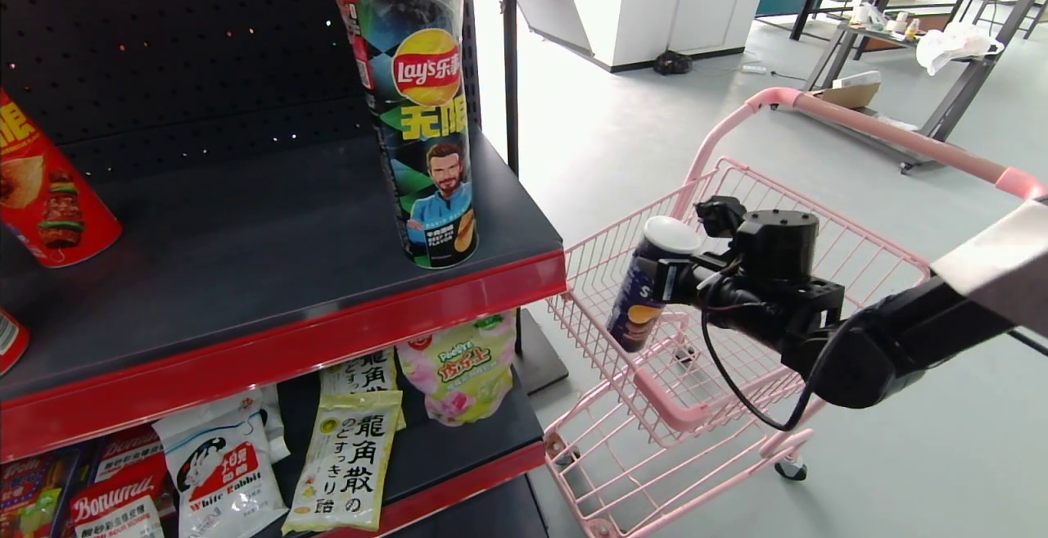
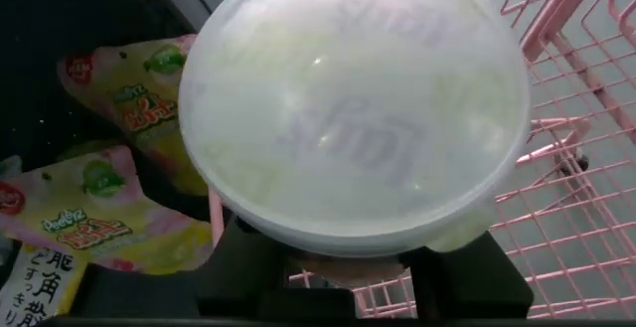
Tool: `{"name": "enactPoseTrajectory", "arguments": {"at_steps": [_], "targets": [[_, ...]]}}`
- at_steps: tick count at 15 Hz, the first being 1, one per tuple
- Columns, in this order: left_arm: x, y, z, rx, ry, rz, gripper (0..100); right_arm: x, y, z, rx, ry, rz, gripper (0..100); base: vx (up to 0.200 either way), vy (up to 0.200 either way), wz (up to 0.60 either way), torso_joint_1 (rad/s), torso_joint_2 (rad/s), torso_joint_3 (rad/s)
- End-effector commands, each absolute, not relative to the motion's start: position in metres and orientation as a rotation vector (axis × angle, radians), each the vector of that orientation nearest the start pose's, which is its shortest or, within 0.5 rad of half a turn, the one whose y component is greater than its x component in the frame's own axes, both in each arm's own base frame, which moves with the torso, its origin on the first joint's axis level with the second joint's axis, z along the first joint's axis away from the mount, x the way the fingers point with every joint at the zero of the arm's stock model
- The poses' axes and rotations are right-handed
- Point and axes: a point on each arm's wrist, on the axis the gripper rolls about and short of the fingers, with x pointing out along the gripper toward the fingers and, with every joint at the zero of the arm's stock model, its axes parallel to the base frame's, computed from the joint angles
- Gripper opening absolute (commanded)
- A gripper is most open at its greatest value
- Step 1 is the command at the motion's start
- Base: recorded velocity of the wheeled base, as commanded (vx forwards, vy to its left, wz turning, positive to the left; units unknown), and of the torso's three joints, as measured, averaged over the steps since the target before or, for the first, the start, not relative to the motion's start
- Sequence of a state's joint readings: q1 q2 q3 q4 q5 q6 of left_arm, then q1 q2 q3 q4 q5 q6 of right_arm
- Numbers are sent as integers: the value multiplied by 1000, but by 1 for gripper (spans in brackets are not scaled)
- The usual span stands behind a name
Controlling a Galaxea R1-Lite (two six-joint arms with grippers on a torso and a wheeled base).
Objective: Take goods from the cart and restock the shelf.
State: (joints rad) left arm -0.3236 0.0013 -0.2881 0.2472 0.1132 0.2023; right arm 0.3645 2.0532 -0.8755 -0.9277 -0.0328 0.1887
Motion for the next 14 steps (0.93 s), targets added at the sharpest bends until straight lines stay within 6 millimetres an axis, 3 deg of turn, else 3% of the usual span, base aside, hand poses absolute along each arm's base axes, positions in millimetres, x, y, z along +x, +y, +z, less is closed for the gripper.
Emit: {"name": "enactPoseTrajectory", "arguments": {"at_steps": [1,2,4,5,6,7,9,10,11,12,13,14], "targets": [[-48,19,126,195,-59,-206,100,322,117,175,120,133,307,0,0,0,0,0,0,0],[-48,19,125,195,-57,-206,100,302,107,206,86,82,305,0,0,0,0,0,0,0],[-48,19,125,212,-57,-204,100,272,93,237,17,49,271,0,0,0,0,0,0,0],[-47,19,123,231,-49,-197,100,236,78,262,-56,42,164,0,0,0,0,0,0,0],[-45,18,120,235,-37,-194,100,210,71,272,-83,58,162,0,0,0,0,0,0,0],[-45,18,119,238,-33,-194,100,194,65,274,-92,82,167,0,0,0,0,0,0,0],[-43,17,116,241,-25,-208,100,140,48,263,-109,109,157,0,0,0,0,0,0,0],[-44,17,116,244,-27,-209,100,132,45,259,-115,107,146,0,0,0,0,0,0,0],[-43,17,115,270,-26,-211,100,112,35,246,-140,115,106,0,0,0,0,0,0,0],[-43,17,115,270,-26,-211,100,112,35,246,-140,115,106,0,0,0,0,0,0,0],[-43,17,114,318,-24,-210,100,92,24,240,-173,132,64,0,0,0,0,0,0,0],[-43,17,114,333,-21,-209,100,85,20,239,-183,142,52,0,0,0,0,0,0,0]]}}
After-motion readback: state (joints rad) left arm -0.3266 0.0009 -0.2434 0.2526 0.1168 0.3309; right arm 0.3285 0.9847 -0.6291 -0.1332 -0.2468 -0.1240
